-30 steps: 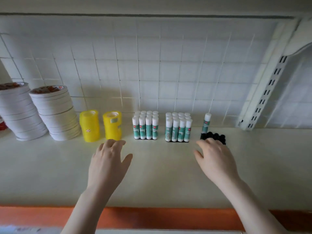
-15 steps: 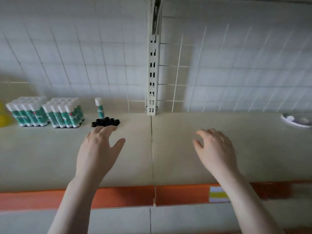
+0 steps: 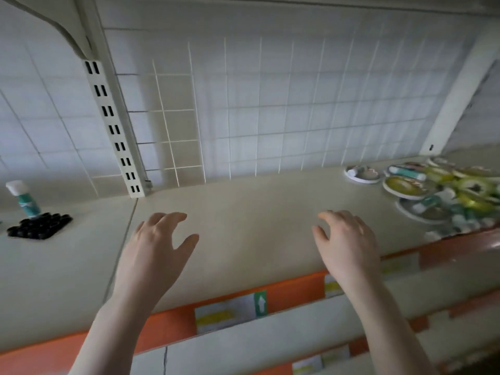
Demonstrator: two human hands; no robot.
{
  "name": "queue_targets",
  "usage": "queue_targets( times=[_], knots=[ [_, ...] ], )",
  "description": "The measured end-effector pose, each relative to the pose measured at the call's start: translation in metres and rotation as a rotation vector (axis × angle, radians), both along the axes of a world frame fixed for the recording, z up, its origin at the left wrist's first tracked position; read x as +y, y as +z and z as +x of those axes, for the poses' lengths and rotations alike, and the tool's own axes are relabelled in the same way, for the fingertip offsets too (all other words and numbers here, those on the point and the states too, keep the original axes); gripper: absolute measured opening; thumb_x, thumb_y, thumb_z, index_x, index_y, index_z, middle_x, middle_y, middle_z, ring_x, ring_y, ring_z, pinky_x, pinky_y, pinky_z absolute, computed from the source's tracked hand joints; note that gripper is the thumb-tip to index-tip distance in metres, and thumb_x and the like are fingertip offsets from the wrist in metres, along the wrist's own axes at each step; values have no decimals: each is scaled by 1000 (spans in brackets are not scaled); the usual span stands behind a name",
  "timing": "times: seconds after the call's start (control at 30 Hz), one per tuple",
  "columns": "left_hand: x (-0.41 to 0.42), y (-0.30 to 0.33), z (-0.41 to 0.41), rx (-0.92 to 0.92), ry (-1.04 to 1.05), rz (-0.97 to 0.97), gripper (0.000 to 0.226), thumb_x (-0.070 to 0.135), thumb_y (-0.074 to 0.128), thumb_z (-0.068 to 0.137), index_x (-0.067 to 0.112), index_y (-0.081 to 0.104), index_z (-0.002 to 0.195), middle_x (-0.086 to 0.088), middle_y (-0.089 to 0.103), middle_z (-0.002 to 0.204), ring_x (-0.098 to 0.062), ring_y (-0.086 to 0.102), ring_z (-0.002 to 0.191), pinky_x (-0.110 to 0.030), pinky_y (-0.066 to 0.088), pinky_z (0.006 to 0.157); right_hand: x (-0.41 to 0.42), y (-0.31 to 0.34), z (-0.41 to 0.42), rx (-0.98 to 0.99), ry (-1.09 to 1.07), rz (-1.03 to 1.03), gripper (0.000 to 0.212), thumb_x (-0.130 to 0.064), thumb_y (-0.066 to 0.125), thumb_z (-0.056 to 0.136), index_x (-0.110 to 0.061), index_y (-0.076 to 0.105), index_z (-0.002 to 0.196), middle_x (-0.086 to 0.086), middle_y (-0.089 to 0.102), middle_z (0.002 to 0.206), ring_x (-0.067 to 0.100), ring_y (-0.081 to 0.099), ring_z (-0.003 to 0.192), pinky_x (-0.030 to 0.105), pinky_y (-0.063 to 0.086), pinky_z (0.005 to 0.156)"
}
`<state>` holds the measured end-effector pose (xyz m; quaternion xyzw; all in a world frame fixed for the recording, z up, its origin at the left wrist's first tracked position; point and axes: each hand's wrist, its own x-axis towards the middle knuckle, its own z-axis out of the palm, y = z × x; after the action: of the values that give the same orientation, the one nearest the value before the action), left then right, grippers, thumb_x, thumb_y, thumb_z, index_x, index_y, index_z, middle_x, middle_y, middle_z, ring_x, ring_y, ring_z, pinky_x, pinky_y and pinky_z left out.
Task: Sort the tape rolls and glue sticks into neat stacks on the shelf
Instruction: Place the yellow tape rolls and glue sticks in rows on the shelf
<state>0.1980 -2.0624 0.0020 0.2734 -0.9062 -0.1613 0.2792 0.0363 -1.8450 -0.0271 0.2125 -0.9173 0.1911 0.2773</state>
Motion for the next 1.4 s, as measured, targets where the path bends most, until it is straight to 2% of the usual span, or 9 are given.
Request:
queue_targets(
  times=[0.13, 0.33, 0.6, 0.77, 0.87, 1.0, 1.13, 1.3, 1.4],
  knots=[
    [45, 2, -48, -7, 11, -22, 41, 28, 70, 80, 14, 62, 118, -9, 60, 115, -32, 54, 106, -39, 41, 86, 55, -2, -50, 75, 43, -35, 18, -6, 79, 63, -4, 68, 77, 16, 62, 66, 36, 61, 60, 40, 52, 56],
    [138, -5, -134, 26, 99, 9, 41, 29, 70, 80, 15, 62, 118, -8, 61, 116, -33, 55, 105, -40, 41, 87, 150, 3, -147, 104, 132, -38, 6, -10, 70, 74, -8, 67, 80, 14, 65, 73, 36, 60, 68, 41, 52, 61],
    [234, 1, -217, -9, 82, 35, 41, 32, 67, 83, 20, 59, 122, -2, 57, 122, -26, 53, 111, -32, 37, 88, 242, 10, -221, 86, 213, -57, 13, -10, 68, 79, -5, 70, 91, 10, 68, 85, 30, 63, 76, 39, 55, 64],
    [264, 4, -253, -63, -16, 11, 44, 38, 63, 85, 23, 56, 125, 1, 55, 123, -21, 51, 113, -30, 38, 87, 269, 1, -239, 47, 207, -51, 20, -9, 70, 78, -4, 70, 98, 11, 69, 90, 30, 65, 80, 37, 53, 68],
    [276, 5, -279, -122, -133, 4, 48, 42, 60, 86, 24, 51, 130, 2, 52, 128, -18, 48, 117, -29, 36, 92, 279, -3, -242, 65, 208, -52, 21, -7, 71, 76, -2, 70, 97, 13, 70, 91, 32, 65, 82, 39, 53, 72],
    [280, 4, -310, -231, -264, 5, 57, 46, 61, 84, 25, 46, 135, 3, 48, 134, -15, 45, 121, -28, 37, 95, 285, -5, -245, 110, 232, -72, 22, -5, 73, 74, -1, 71, 95, 13, 70, 87, 32, 66, 79, 40, 53, 70],
    [273, 3, -325, -271, -380, -23, 48, 37, 68, 82, 27, 55, 127, 7, 54, 127, -11, 49, 116, -24, 38, 94, 288, -7, -247, 113, 247, -90, 20, -5, 73, 74, -2, 70, 94, 13, 69, 85, 31, 65, 77, 40, 53, 68],
    [268, 0, -329, -253, -506, -59, 23, 31, 72, 79, 25, 71, 101, 11, 64, 105, -9, 56, 98, -29, 46, 82, 291, -10, -248, 88, 270, -88, 21, -8, 71, 76, -2, 70, 96, 11, 69, 85, 29, 65, 77, 38, 53, 69],
    [266, -1, -333, -263, -519, -115, 20, 28, 73, 79, 25, 72, 99, 12, 65, 105, -10, 56, 100, -30, 47, 82, 291, -11, -249, 72, 268, -88, 21, -9, 70, 77, -2, 70, 96, 11, 70, 86, 28, 66, 77, 38, 54, 68]
  ],
)
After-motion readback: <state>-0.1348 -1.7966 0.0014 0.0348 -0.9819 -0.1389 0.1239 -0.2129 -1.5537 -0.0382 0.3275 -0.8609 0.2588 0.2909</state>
